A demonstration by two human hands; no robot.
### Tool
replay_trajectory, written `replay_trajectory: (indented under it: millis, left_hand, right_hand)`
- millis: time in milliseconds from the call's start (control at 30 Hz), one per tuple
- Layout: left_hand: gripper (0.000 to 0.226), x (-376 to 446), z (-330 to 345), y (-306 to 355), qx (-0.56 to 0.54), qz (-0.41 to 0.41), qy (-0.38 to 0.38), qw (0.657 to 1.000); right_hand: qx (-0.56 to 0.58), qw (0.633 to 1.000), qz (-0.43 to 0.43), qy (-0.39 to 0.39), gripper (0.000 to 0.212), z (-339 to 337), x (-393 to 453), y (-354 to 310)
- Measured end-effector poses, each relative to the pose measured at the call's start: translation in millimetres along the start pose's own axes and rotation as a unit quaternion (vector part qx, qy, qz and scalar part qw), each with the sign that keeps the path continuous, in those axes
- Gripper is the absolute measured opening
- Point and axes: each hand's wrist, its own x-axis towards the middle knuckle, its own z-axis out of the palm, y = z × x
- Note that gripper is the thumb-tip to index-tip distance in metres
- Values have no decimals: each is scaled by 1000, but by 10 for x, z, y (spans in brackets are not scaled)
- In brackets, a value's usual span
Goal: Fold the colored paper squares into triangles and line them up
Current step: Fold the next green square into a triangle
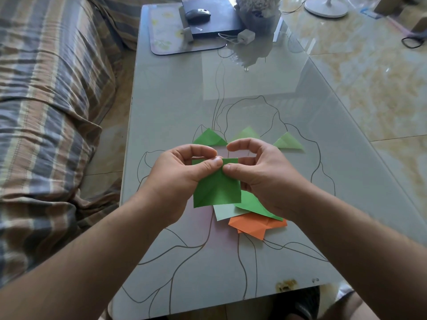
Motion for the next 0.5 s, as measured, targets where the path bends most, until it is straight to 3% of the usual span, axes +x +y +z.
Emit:
replay_trajectory:
  millis: [500]
  left_hand:
    - [26,5,6,-6,-17,-2,1,1000]
  right_hand:
    - [-42,999,-18,-20,50,8,17,42]
